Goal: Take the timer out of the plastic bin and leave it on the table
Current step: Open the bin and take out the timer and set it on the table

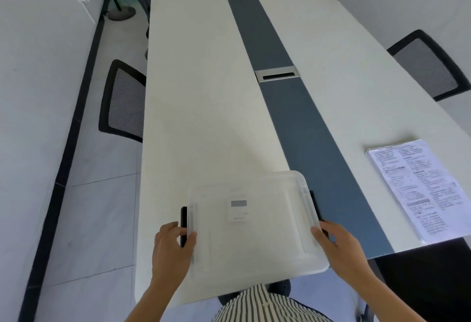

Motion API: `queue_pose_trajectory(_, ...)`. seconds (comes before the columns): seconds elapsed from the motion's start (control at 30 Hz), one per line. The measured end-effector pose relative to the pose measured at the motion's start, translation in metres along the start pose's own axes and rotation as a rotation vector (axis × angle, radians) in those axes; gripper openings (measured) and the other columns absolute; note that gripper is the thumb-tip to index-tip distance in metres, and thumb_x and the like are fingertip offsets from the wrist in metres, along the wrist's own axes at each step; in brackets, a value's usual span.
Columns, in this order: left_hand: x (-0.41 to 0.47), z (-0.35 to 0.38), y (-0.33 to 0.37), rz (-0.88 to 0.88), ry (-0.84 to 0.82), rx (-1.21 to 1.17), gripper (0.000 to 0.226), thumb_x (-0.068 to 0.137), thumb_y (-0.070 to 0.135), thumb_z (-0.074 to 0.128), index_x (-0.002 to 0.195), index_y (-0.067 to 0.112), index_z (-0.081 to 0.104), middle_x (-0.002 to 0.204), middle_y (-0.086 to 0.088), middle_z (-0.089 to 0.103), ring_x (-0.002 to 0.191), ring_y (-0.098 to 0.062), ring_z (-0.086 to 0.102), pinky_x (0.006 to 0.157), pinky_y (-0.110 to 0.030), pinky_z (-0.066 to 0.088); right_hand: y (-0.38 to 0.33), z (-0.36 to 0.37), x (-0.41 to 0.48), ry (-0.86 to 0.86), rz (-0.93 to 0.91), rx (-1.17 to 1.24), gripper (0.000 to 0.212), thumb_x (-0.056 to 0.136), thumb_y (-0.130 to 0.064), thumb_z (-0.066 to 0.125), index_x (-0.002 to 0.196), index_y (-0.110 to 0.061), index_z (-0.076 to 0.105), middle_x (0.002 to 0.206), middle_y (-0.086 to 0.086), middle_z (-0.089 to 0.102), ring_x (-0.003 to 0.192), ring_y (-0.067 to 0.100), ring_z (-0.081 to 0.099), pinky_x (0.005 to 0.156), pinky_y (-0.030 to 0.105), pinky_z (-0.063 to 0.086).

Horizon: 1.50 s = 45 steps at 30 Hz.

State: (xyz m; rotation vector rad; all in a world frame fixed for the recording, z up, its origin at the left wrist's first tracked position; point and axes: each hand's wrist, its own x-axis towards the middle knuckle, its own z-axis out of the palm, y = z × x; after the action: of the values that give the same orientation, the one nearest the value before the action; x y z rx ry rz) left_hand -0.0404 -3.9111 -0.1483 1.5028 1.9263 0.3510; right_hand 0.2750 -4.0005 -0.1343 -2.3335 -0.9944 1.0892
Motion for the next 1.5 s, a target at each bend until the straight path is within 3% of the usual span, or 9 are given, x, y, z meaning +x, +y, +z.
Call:
queue_pose_trajectory(0.13,-0.001,-0.022,0.013,0.025,0.101,-0.191,0.013,0.089,0.029,0.058,0.097,0.020,0.062,0.118,0.001,0.062,0.110,-0.022,0.056,0.089,-0.031,0.041,-0.019,-0.001,-0.020,0.069,-0.007,-0.008,0.041,0.089,-0.041,0.056,0.122,-0.019,0.062,0.138,-0.002,0.050,0.124,0.025,0.051,0.099,0.040,0.042)
queue_pose_trajectory(0.3,0.014,-0.060,0.043,0.036,0.073,-0.564,0.024,0.092,0.030,0.054,0.084,0.014,0.070,0.071,0.004,0.063,0.068,-0.016,0.054,0.067,-0.030,0.043,-0.065,-0.027,-0.028,-0.004,0.050,0.596,0.020,0.091,-0.014,0.058,0.109,-0.019,0.064,0.082,0.006,0.076,0.064,0.025,0.071,0.065,0.038,0.050)
queue_pose_trajectory(0.43,0.029,-0.056,0.052,0.042,0.056,-0.747,0.029,0.097,0.027,0.044,0.090,0.019,0.071,0.090,-0.001,0.071,0.083,-0.018,0.064,0.078,-0.034,0.048,-0.097,-0.045,0.009,-0.021,0.031,0.768,0.021,0.092,-0.012,0.053,0.110,-0.013,0.063,0.064,0.001,0.073,0.050,0.014,0.066,0.060,0.035,0.050)
queue_pose_trajectory(0.67,0.032,0.007,0.011,0.006,-0.002,-0.107,0.049,0.096,0.039,0.041,0.141,0.022,0.037,0.139,-0.004,0.044,0.119,-0.022,0.051,0.097,-0.035,0.042,-0.146,-0.027,0.120,-0.061,0.034,0.760,0.027,0.091,-0.013,0.054,0.118,-0.011,0.058,0.078,0.007,0.073,0.052,0.016,0.070,0.057,0.032,0.047)
queue_pose_trajectory(0.8,0.023,0.031,-0.006,-0.009,-0.069,-0.039,0.050,0.096,0.035,0.039,0.145,0.025,0.030,0.118,-0.004,0.049,0.077,-0.011,0.059,0.068,-0.028,0.046,-0.153,0.006,0.182,-0.064,0.091,0.721,0.031,0.090,-0.017,0.054,0.121,-0.014,0.056,0.083,0.006,0.073,0.062,0.020,0.070,0.048,0.026,0.045)
queue_pose_trajectory(0.97,0.026,0.034,-0.006,-0.004,-0.022,-0.045,0.044,0.096,0.034,0.040,0.139,0.024,0.038,0.105,0.001,0.051,0.074,-0.007,0.056,0.061,-0.019,0.041,-0.131,0.047,0.238,-0.078,0.198,0.604,0.047,0.088,-0.015,0.055,0.134,-0.017,0.048,0.081,0.003,0.067,0.062,0.020,0.067,0.043,0.022,0.041)
queue_pose_trajectory(1.07,0.026,0.035,-0.007,0.003,-0.008,-0.058,0.042,0.096,0.034,0.041,0.136,0.022,0.042,0.101,0.002,0.051,0.075,-0.008,0.057,0.061,-0.017,0.042,-0.120,0.057,0.261,-0.055,0.229,0.410,0.057,0.084,-0.017,0.058,0.140,-0.013,0.044,0.094,0.005,0.063,0.082,0.025,0.062,0.061,0.030,0.047)
queue_pose_trajectory(1.23,0.027,0.036,-0.008,-0.010,-0.001,-0.101,0.041,0.096,0.033,0.043,0.136,0.025,0.042,0.097,0.007,0.051,0.076,-0.007,0.056,0.062,-0.016,0.040,-0.121,0.049,0.260,-0.034,0.110,0.102,0.051,0.087,-0.022,0.057,0.136,-0.012,0.049,0.136,0.008,0.055,0.118,0.031,0.054,0.085,0.037,0.044)
queue_pose_trajectory(1.5,0.027,0.037,-0.010,-0.012,-0.026,-0.185,0.038,0.095,0.032,0.044,0.132,0.040,0.036,0.103,0.006,0.052,0.080,-0.007,0.057,0.063,-0.015,0.039,-0.137,0.027,0.088,-0.125,-0.612,0.052,0.014,0.091,-0.023,0.057,0.100,-0.025,0.068,0.097,-0.019,0.067,0.088,-0.001,0.062,0.070,0.012,0.048)
